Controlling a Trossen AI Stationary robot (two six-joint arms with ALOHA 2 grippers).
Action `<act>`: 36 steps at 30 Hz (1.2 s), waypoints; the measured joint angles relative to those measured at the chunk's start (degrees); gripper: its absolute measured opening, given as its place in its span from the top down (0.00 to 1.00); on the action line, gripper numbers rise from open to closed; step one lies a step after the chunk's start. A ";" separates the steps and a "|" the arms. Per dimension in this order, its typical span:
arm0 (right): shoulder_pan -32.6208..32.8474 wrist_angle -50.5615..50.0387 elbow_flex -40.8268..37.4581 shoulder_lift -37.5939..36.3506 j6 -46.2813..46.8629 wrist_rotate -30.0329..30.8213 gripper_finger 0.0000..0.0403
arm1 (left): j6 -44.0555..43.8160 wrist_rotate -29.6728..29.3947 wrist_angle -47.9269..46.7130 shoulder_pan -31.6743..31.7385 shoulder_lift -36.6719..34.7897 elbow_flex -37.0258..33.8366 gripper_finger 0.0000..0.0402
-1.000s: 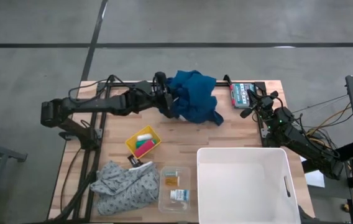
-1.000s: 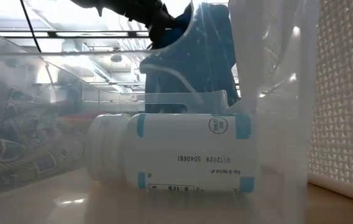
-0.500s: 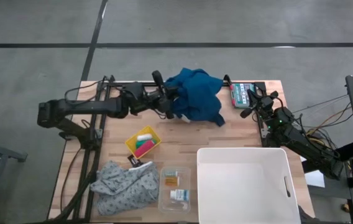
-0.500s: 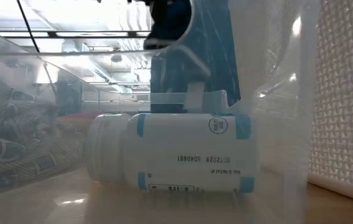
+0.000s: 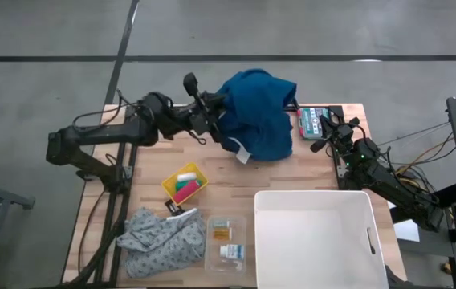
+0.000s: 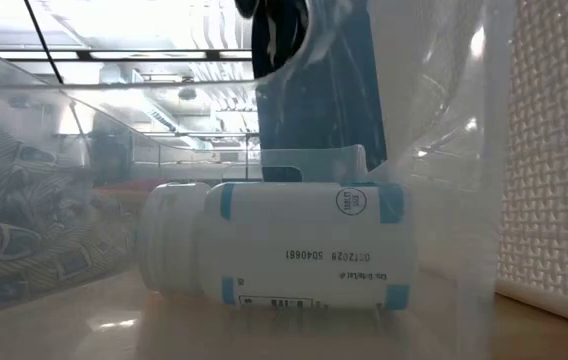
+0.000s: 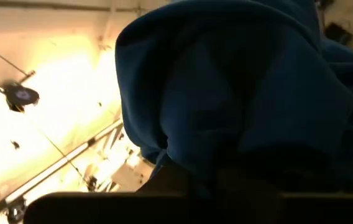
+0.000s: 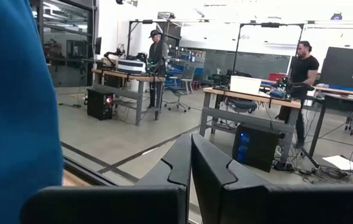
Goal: Pick & Place Medicine items
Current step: Put the blue patient gown into the white laundry bin
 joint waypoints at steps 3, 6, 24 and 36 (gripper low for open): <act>0.00 0.00 0.00 0.00 0.00 0.00 0.98 | -0.62 2.51 -0.11 0.00 0.00 2.90 0.94; 0.00 0.00 0.00 0.00 0.00 0.00 0.98 | -0.69 4.14 -0.18 -0.07 0.00 5.54 0.93; 0.00 0.00 0.00 0.04 0.00 0.02 0.98 | -4.94 16.17 -12.04 -0.22 6.02 29.54 0.93; -0.01 0.00 0.00 0.02 0.00 0.01 0.98 | -0.54 17.17 -14.40 -0.57 20.01 55.21 0.93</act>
